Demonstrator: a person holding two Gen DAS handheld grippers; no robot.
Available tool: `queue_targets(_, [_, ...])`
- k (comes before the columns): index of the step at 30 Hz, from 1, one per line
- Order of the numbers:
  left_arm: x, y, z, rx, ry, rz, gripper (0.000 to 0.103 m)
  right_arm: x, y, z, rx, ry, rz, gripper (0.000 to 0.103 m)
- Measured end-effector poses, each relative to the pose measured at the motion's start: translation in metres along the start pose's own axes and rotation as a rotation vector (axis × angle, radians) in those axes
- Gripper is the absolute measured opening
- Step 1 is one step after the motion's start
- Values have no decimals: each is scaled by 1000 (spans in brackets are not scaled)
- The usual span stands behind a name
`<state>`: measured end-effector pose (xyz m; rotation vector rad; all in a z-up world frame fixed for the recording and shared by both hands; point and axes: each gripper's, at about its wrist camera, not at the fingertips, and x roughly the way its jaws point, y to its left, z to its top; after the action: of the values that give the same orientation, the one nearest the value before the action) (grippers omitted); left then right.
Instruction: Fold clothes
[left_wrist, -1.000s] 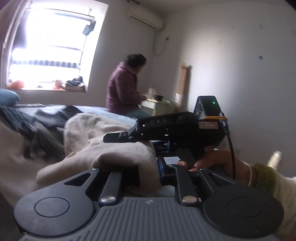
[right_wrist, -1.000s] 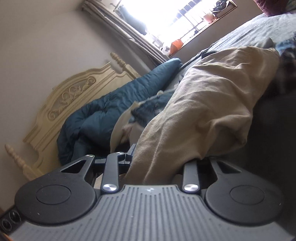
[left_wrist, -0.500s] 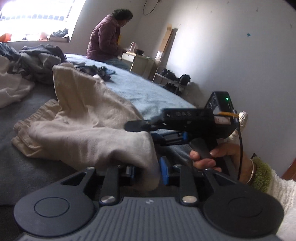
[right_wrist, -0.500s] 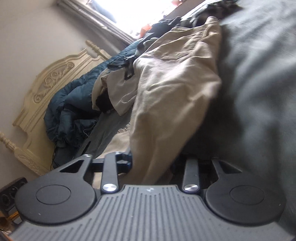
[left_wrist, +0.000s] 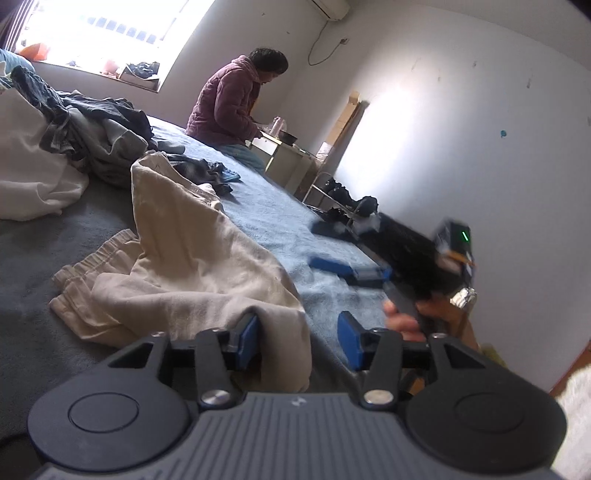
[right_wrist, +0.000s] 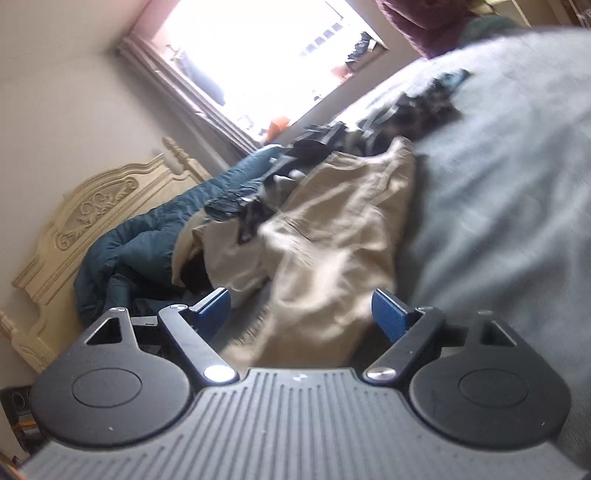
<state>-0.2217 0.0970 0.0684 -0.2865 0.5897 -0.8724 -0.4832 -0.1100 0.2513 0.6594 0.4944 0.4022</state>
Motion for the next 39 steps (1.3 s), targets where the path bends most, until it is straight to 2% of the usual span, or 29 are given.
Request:
queue_targets(2, [-8, 2, -6, 1, 1, 3, 58, 12, 14, 7, -56, 14, -3, 84])
queue_targets(4, [-18, 3, -13, 6, -1, 44, 81, 33, 32, 14, -140, 39, -3, 84])
queue_targets(5, [-24, 4, -17, 9, -1, 76, 83, 44, 41, 17, -180, 46, -2, 84])
queue_targets(9, [-38, 15, -21, 20, 28, 192, 84, 107, 78, 25, -370, 93, -46, 88])
queue_targets(13, [-38, 36, -15, -6, 19, 337, 84, 184, 95, 17, -546, 178, -177, 88])
queue_targets(16, [-29, 52, -7, -35, 3, 389, 84, 227, 89, 4, -661, 231, -302, 84])
queue_targets(17, [-24, 57, -3, -32, 1, 391, 84, 237, 84, 0, -691, 246, -329, 79])
queue_targets(19, [-7, 66, 6, -24, 11, 417, 82, 241, 71, -1, -697, 264, -349, 31])
queue_targets(21, [15, 76, 17, -8, 33, 454, 80, 230, 56, 9, -601, 256, -321, 11])
queue_targets(22, [26, 80, 23, -3, 45, 471, 78, 221, 48, 15, -539, 243, -290, 9])
queue_targets(25, [56, 91, 38, 10, 83, 495, 77, 176, 34, 35, -422, 122, -236, 8])
queue_targets(30, [85, 85, 51, 34, 106, 457, 78, 84, -3, 52, -217, -32, -146, 8])
queue_targets(32, [91, 77, 52, 48, 115, 434, 78, 47, -21, 46, -143, -68, -127, 8])
queue_targets(36, [99, 63, 59, 68, 109, 395, 78, -14, -57, 10, -25, -88, -130, 8])
queue_targets(39, [110, 59, 69, 54, 112, 363, 78, -33, -71, -20, -74, -28, -178, 8])
